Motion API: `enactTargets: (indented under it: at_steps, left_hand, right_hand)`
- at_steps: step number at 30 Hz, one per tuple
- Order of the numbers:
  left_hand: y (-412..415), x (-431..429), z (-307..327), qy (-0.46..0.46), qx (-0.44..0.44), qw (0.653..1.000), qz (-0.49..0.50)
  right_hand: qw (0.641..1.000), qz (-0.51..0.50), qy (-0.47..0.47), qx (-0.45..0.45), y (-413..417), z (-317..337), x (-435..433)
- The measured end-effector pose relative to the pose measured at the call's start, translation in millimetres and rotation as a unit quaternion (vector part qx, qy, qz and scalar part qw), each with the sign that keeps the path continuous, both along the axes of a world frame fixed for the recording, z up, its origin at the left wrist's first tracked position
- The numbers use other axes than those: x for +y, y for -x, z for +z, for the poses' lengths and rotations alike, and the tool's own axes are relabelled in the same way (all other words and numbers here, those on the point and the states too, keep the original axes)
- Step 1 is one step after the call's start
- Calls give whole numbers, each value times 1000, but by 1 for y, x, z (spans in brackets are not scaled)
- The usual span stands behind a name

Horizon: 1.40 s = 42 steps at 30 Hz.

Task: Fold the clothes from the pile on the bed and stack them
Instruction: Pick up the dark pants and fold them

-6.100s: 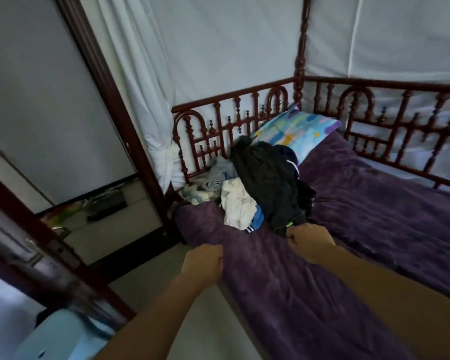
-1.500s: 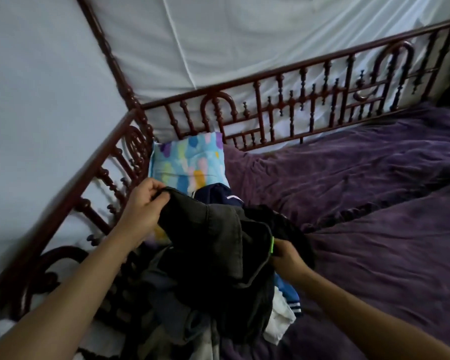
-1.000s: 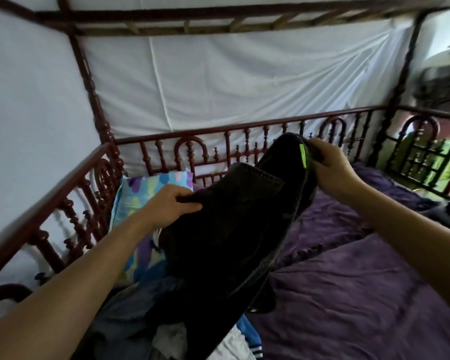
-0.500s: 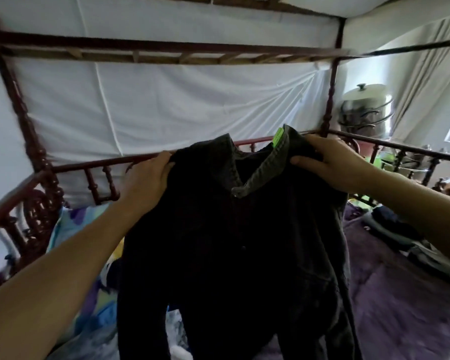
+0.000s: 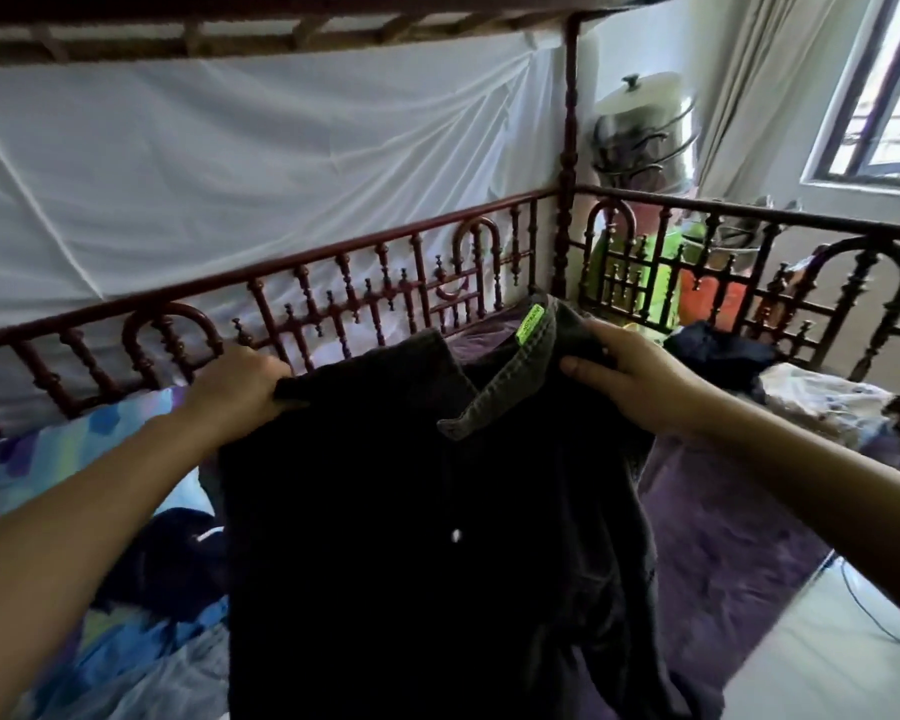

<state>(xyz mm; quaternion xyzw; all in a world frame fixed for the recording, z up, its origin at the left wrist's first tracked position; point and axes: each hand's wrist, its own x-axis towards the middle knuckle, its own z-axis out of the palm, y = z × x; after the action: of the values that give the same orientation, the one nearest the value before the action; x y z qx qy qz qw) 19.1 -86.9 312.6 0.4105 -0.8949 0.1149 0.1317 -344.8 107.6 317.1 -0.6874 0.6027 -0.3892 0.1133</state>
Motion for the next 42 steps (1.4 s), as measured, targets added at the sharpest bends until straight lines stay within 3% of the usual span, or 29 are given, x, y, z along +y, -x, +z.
enactTargets:
  at_steps: [3,7,10,13,20,28,35,39,42]
  left_hand:
    - [38,-14,-35,-42,128,988,77]
    - [83,-23,-88,-99,291,934,181]
    - [117,-32,-124,-119,346,901,232]
    - [169,-56,-146,-115,372,892,231]
    - [345,-128,-142,-84,371,917,122]
    - [557,-163,-152,-139,321,937,-14]
    - [701,-194,-241,-239,212,947,48]
    - [751,-219,-306,-287,189,933,111]
    - [737,-222,-347,-325,152,917,174]
  right_hand:
    - [999,-22,-11,-38,34,-42,-2]
    - [993,-67,-48,-80,81,-99,-7]
    - [990,-85,-63,-96,112,-133,-16]
    - [986,-110,-62,-107,150,-159,-30]
    - [961,-194,-104,-167,278,-201,-41]
    - [911,-332,-153,-192,446,-259,-44]
    - [858,-428,-239,-152,608,-357,-95]
    - [803,-447,-376,-119,674,-434,-118]
    - [759,-425,-483,-102,691,-467,-125]
